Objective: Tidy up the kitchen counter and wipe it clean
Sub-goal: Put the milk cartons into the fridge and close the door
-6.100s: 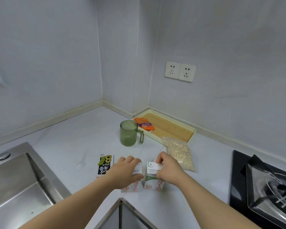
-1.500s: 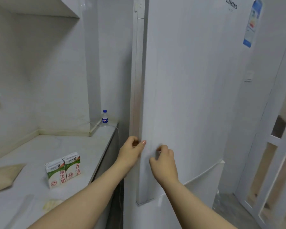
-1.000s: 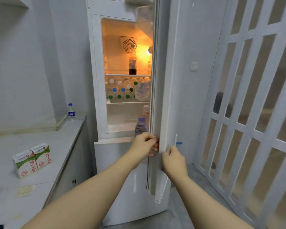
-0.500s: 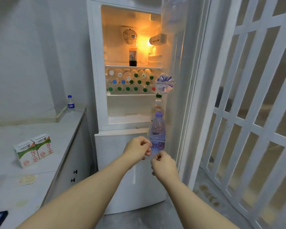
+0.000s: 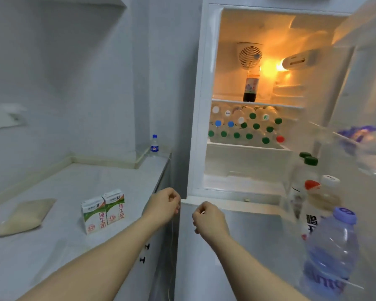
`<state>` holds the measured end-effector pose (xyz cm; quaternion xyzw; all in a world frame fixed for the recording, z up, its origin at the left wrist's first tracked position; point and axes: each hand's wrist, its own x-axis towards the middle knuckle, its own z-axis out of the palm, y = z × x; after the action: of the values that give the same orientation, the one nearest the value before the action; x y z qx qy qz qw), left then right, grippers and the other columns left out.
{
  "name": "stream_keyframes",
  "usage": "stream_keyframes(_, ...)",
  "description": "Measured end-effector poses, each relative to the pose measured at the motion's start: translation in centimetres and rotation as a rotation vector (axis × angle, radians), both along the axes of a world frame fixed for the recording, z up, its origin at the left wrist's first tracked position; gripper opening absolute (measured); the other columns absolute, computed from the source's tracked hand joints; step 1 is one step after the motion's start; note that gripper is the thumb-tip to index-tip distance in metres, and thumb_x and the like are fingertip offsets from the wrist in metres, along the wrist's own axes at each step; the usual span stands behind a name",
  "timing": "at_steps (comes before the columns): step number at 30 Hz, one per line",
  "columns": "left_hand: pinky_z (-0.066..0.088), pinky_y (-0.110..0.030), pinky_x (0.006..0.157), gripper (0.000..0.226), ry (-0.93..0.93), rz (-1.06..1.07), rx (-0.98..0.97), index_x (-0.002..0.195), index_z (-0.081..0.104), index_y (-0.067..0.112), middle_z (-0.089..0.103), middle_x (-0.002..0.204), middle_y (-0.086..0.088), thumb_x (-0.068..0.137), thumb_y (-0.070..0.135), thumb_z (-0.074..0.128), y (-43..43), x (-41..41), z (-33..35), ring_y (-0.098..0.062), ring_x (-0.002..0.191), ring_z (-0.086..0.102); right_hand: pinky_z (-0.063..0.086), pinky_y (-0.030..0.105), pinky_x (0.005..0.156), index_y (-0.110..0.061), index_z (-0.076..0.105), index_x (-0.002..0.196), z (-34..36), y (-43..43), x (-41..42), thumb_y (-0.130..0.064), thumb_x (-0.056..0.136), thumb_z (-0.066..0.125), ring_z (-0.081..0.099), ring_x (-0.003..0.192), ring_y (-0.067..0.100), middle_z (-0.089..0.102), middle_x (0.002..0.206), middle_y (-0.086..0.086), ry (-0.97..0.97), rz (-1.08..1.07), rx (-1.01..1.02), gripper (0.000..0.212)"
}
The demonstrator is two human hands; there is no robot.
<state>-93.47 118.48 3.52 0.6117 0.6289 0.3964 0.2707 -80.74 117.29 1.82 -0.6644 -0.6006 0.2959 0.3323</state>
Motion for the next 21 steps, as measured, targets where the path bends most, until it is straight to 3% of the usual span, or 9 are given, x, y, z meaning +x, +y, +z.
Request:
stream_keyframes(2, 0.043, -0.018, 0.055, 0.018, 0.048, 0.058, 0.010, 0.080, 0.058, 0.022, 0.063, 0.072, 0.002, 0.094, 0.016, 0.048, 2.8, -3.0, 0.2, -0.008, 0.063, 0.058, 0.055, 0.038, 0.083, -0.018, 0.052, 0.084, 0.2, 3.4, -2.8, -0.016, 0.089, 0.044, 0.063, 0.087, 0.023, 0.061, 0.088, 0.002, -0.008, 0.075, 0.002, 0.010)
stream_keyframes(4, 0.050, -0.024, 0.067, 0.019, 0.109, 0.109, 0.011, 0.078, 0.059, 0.024, 0.065, 0.076, 0.003, 0.093, 0.018, 0.049, 5.1, -5.7, 0.2, -0.013, 0.072, 0.062, 0.053, 0.039, 0.080, -0.015, 0.051, 0.082, 0.4, 6.0, -5.3, -0.014, 0.087, 0.042, 0.063, 0.086, 0.024, 0.062, 0.087, 0.005, -0.011, 0.145, -0.011, 0.010)
stream_keyframes(6, 0.048, -0.029, 0.082, 0.016, 0.251, 0.181, 0.026, 0.094, 0.062, 0.023, 0.066, 0.102, 0.000, 0.093, 0.019, 0.047, 7.3, -8.4, 0.0, -0.018, 0.096, 0.060, 0.052, 0.038, 0.077, -0.015, 0.047, 0.077, 0.6, 8.4, -7.6, -0.014, 0.088, 0.041, 0.062, 0.084, 0.025, 0.060, 0.083, 0.005, -0.011, 0.206, -0.024, 0.013)
stream_keyframes(8, 0.043, -0.030, 0.091, 0.026, 0.392, 0.284, 0.081, 0.118, 0.055, 0.022, 0.052, 0.129, 0.002, 0.094, 0.019, 0.046, 9.3, -11.6, -0.3, -0.018, 0.118, 0.048, 0.049, 0.034, 0.071, -0.019, 0.042, 0.069, 0.9, 11.0, -10.3, -0.014, 0.088, 0.041, 0.060, 0.080, 0.024, 0.056, 0.077, 0.001, 0.006, 0.258, -0.037, 0.020)
stream_keyframes(11, 0.036, -0.033, 0.100, 0.044, 0.595, 0.320, 0.022, 0.134, 0.041, 0.025, 0.034, 0.143, 0.001, 0.092, 0.032, 0.050, 10.8, -15.2, -0.8, -0.021, 0.133, 0.030, 0.052, 0.036, 0.074, -0.021, 0.046, 0.072, 0.7, 13.4, -13.4, -0.016, 0.088, 0.041, 0.060, 0.079, 0.024, 0.059, 0.082, 0.002, 0.004, 0.324, -0.052, 0.018)
stream_keyframes(14, 0.031, -0.037, 0.105, 0.071, 0.691, 0.261, -0.260, 0.140, 0.030, 0.028, 0.023, 0.147, -0.001, 0.081, 0.054, 0.058, 11.7, -17.9, -1.8, -0.024, 0.135, 0.024, 0.051, 0.035, 0.075, -0.018, 0.052, 0.084, -0.1, 15.1, -15.9, -0.016, 0.089, 0.041, 0.059, 0.082, 0.023, 0.060, 0.091, 0.002, -0.056, 0.408, -0.089, 0.012)
stream_keyframes(17, 0.031, -0.039, 0.105, 0.091, 0.643, 0.217, -0.422, 0.145, 0.019, 0.028, 0.018, 0.147, -0.004, 0.073, 0.058, 0.066, 12.0, -20.1, -2.5, -0.026, 0.136, 0.022, 0.047, 0.034, 0.087, -0.017, 0.056, 0.112, -0.6, 16.1, -18.1, -0.016, 0.091, 0.042, 0.056, 0.099, 0.022, 0.058, 0.118, 0.005, -0.178, 0.513, -0.088, 0.025)
stream_keyframes(21, 0.035, -0.037, 0.106, 0.099, 0.626, 0.173, -0.469, 0.147, 0.015, 0.025, 0.020, 0.144, -0.005, 0.070, 0.051, 0.073, 11.9, -22.9, -3.1, -0.025, 0.135, 0.022, 0.036, 0.036, 0.105, -0.021, 0.028, 0.146, -1.4, 17.0, -21.0, -0.011, 0.094, 0.041, 0.029, 0.136, 0.025, 0.015, 0.157, -0.001, -0.360, 0.622, 0.056, 0.055)
